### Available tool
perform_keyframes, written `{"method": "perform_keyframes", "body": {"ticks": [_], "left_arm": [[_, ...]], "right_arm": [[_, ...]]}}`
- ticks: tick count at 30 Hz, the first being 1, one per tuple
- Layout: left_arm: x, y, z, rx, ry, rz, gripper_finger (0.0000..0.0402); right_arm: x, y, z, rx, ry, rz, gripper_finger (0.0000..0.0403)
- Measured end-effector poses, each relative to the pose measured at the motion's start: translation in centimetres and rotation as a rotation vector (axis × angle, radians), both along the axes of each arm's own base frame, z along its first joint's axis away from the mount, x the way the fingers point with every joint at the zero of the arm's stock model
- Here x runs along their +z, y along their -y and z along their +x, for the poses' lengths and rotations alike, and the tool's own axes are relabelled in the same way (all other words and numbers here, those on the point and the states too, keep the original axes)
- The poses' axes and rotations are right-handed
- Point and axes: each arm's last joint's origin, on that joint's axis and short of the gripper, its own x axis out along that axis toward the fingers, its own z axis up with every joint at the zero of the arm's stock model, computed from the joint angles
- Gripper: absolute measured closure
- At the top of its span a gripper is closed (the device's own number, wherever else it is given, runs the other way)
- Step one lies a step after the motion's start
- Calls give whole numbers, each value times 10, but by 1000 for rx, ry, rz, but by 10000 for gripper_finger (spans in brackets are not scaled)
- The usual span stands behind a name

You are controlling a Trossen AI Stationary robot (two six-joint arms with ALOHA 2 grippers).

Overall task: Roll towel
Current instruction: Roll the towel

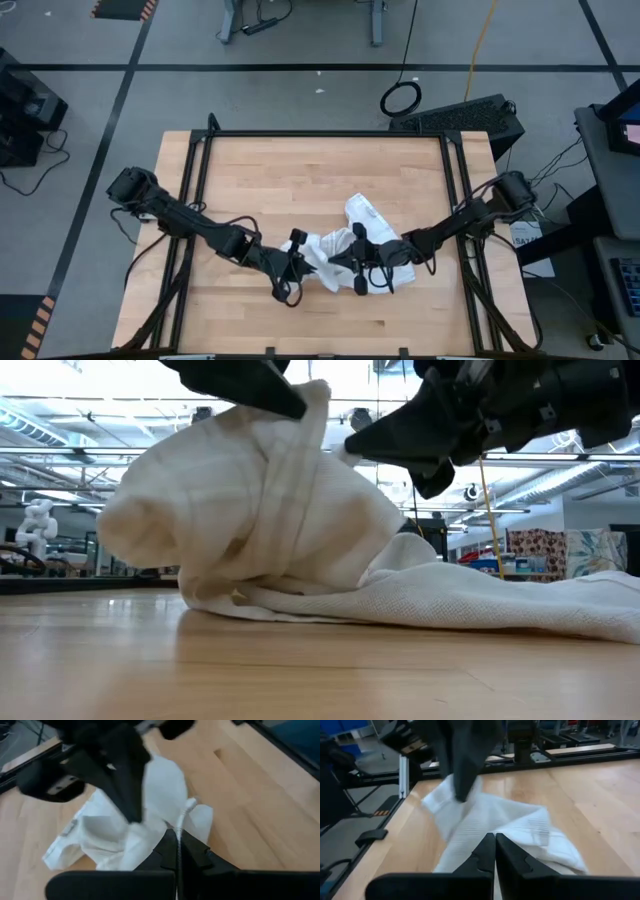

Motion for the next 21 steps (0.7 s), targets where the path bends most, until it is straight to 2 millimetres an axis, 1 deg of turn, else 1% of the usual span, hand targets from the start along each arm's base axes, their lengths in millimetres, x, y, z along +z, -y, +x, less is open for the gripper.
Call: {"method": "perform_keyframes", "body": {"ticks": [2, 4, 7, 12, 16, 21], "left_arm": [[-1, -3, 1, 9, -1, 0, 398], [-6, -5, 4, 18, -3, 1, 398], [-18, -9, 7, 28, -47, 17, 398], [-32, -13, 14, 30, -85, 54, 398], [-36, -12, 14, 23, -97, 68, 398], [-36, -12, 15, 25, -93, 65, 398]], "right_arm": [[0, -1, 3, 6, 1, -13, 402], [3, -3, 7, 14, 12, -20, 402], [7, -6, 13, 42, 23, -24, 402], [7, -7, 16, 38, -25, -25, 398], [4, -8, 15, 43, -64, -18, 370], [0, -7, 12, 59, -119, -50, 310]]}}
